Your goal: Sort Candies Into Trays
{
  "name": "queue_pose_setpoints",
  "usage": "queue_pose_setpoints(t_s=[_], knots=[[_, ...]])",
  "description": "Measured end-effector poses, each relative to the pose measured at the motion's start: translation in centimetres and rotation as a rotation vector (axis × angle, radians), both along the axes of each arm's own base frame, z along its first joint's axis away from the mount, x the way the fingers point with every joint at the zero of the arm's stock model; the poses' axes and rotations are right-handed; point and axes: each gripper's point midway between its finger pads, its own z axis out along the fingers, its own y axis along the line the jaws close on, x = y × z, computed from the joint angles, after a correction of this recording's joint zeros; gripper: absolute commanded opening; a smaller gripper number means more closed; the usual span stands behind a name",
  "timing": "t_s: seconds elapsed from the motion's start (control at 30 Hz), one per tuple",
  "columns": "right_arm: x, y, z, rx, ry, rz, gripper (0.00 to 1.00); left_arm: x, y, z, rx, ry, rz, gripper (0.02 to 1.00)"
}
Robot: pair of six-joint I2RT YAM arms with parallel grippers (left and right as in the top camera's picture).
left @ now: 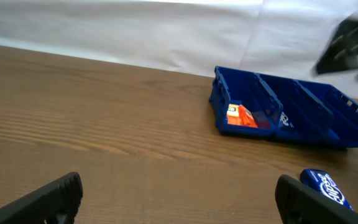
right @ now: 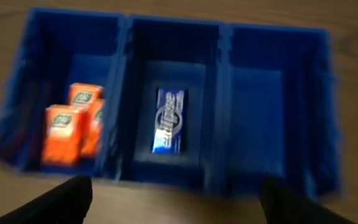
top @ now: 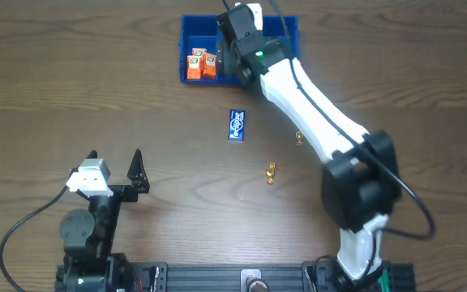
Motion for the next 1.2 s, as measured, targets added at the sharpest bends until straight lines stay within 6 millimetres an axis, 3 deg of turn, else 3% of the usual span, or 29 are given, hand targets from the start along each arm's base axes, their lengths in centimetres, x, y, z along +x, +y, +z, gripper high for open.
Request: queue_pose_setpoints(t_s=[0.03,0.1,0.2,0.33,0.4,0.47,0.63,0.8,1.07,1.2], knots=[[-2.1,0.1,1.9,0.006,0.017,0.007,0.893,0.0,0.0,0.0,0.0,0.0,0.0,0.998],[-3.9,0.5,3.7,0.023,0.023,0.013,0.893,0.0,0.0,0.0,0.0,0.0,0.0,0.998],[-5.6,1.4,4.0,0.044,0.049,0.016,0.893,0.0,0.0,0.0,0.0,0.0,0.0,0.998],[-6.8,1.5,-0.5,0.037,0.143,-0.014,0.89,0.0,0.0,0.0,0.0,0.0,0.0,0.998],[-7.7,1.1,-5.2,0.009,0.224,-0.036,0.89,0.0,0.0,0.0,0.0,0.0,0.0,0.996],[-8.2,1.0,-8.5,-0.008,0.275,-0.043,0.888,0.0,0.0,0.0,0.0,0.0,0.0,0.998],[-9.6,1.1,-13.7,-0.034,0.381,-0.058,0.886,0.0,0.0,0.0,0.0,0.0,0.0,0.996],[-10.3,1.4,-15.9,-0.03,0.439,-0.066,0.862,0.0,0.0,0.0,0.0,0.0,0.0,0.998],[-10.7,1.9,-16.3,-0.004,0.461,-0.073,0.766,0.0,0.0,0.0,0.0,0.0,0.0,0.998],[-10.8,2.0,-16.9,-0.006,0.472,-0.073,0.671,0.0,0.0,0.0,0.0,0.0,0.0,0.998]])
